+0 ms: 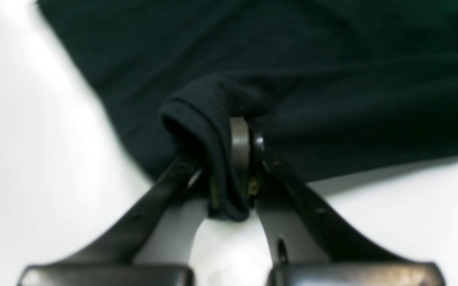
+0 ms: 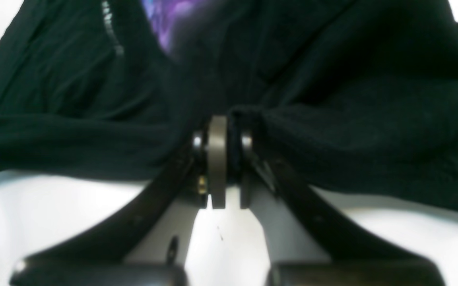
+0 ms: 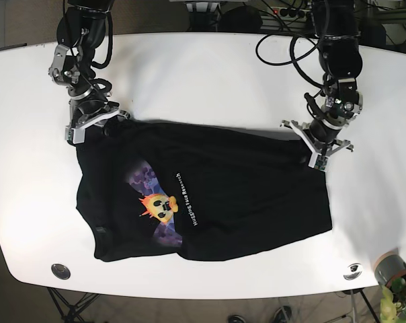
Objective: Fold the T-shirt properly
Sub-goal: 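Pull the shirt corners with both grippers away from the hem to flatten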
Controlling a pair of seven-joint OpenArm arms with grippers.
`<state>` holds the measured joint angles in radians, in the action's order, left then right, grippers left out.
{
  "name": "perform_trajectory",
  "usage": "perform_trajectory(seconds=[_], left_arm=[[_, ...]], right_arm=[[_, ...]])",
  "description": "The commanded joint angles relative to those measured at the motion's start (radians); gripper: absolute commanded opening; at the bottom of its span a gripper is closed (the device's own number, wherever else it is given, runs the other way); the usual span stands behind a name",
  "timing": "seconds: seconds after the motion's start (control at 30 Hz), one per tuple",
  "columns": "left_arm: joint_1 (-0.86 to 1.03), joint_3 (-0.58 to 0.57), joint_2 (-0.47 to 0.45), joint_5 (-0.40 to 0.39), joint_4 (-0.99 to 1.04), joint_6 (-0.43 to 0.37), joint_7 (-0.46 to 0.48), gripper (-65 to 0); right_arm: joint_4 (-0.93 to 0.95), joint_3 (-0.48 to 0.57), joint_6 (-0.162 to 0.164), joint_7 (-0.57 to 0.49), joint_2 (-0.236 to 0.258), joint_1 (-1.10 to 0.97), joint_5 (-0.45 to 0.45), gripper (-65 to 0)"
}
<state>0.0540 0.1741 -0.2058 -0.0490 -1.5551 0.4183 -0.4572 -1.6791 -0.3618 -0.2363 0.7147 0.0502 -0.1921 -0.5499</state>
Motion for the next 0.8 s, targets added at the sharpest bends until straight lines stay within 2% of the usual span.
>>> perform_trajectory(seconds=[0.0, 0.3, 0.5, 0.63, 0.77], left_arm=[[0.004, 0.015, -0.008, -0.015, -0.078, -0.003, 0.028, -65.0], [0.16, 0.115, -0.008, -0.015, -0.279, -0.003, 0.027, -65.0], [0.301, 0.198, -0.01, -0.016, -0.333, -0.002, 0.027, -65.0], [0.369, 0.273, -0.001, -0.018, -0.333, 0.075, 0.031, -65.0], [0.416, 0.353, 0.041, -0.018, -0.333, 0.193, 0.03, -65.0]], right_arm=[[-0.025, -0.004, -0.01, -0.022, 0.009, 0.009, -0.016, -62.8], [-0.046, -0.006, -0.011, -0.025, 0.004, -0.002, -0.017, -62.8], [-0.046, -0.01, -0.011, -0.023, -0.028, -0.047, -0.017, -62.8], [-0.062, -0.009, -0.011, -0.025, -0.031, -0.108, -0.019, -62.8], [-0.094, -0.004, -0.011, -0.025, -0.054, -0.185, -0.019, -62.8]])
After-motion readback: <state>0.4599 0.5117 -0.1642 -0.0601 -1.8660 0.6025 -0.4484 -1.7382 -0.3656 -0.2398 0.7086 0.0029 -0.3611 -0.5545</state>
